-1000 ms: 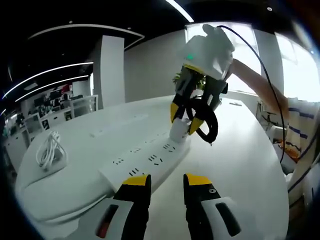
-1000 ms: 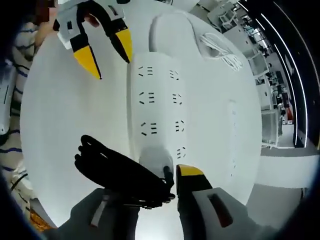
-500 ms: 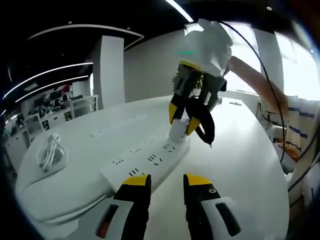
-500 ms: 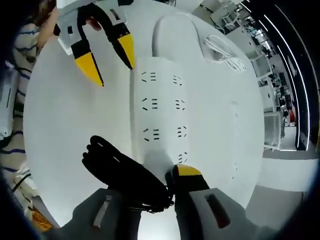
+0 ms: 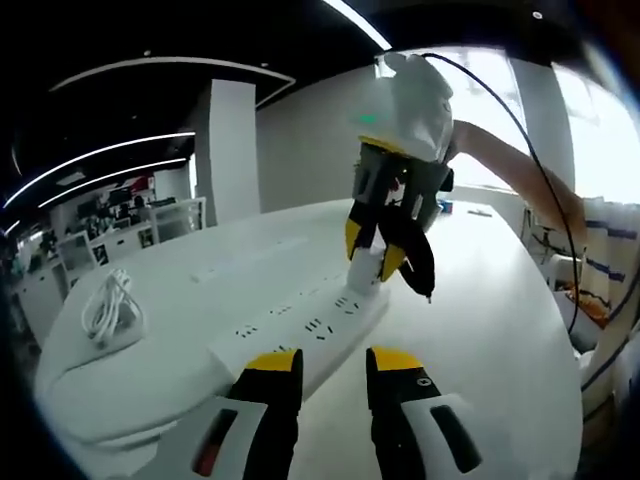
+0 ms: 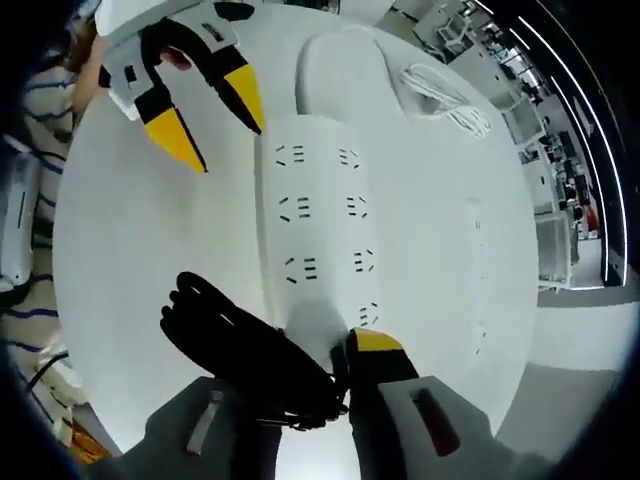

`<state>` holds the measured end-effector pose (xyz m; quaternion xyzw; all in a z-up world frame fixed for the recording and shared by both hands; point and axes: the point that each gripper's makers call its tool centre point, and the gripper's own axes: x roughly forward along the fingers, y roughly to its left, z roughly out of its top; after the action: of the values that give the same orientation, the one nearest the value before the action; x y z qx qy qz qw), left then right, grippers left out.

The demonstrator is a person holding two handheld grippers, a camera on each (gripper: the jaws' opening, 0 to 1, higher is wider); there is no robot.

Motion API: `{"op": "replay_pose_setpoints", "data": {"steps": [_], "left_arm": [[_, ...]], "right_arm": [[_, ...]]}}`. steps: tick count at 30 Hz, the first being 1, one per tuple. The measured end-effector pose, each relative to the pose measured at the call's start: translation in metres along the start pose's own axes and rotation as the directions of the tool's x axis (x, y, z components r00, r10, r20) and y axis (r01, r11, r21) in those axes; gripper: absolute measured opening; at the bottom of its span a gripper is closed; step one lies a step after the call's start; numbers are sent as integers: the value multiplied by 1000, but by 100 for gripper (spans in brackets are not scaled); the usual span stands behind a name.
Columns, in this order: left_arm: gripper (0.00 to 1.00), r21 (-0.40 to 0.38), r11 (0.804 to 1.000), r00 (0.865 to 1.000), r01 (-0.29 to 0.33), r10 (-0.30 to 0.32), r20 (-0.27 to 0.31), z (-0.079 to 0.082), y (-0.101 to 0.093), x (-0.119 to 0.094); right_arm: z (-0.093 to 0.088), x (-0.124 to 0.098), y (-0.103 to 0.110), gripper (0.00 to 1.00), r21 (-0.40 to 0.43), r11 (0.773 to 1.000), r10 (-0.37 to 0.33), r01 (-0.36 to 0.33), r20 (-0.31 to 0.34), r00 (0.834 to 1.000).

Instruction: Straighten the power strip on the desk, plug the charger into it

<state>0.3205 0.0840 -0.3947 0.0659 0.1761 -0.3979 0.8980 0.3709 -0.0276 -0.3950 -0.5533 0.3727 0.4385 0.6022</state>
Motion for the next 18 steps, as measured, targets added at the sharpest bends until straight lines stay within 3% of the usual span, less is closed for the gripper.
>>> {"op": "replay_pose_setpoints", "data": {"steps": [7,18], "left_arm": [[26,3,1000,1000,-3,3,-3,0,0,1],[26,6,1000,1000,0,0,-16,-4,-1,4]], "right_arm": [[0,2,1,22,-16,1000,-22,21,-51,998],[-1,2,-3,23,-6,999,-43,42,-30,999]]}}
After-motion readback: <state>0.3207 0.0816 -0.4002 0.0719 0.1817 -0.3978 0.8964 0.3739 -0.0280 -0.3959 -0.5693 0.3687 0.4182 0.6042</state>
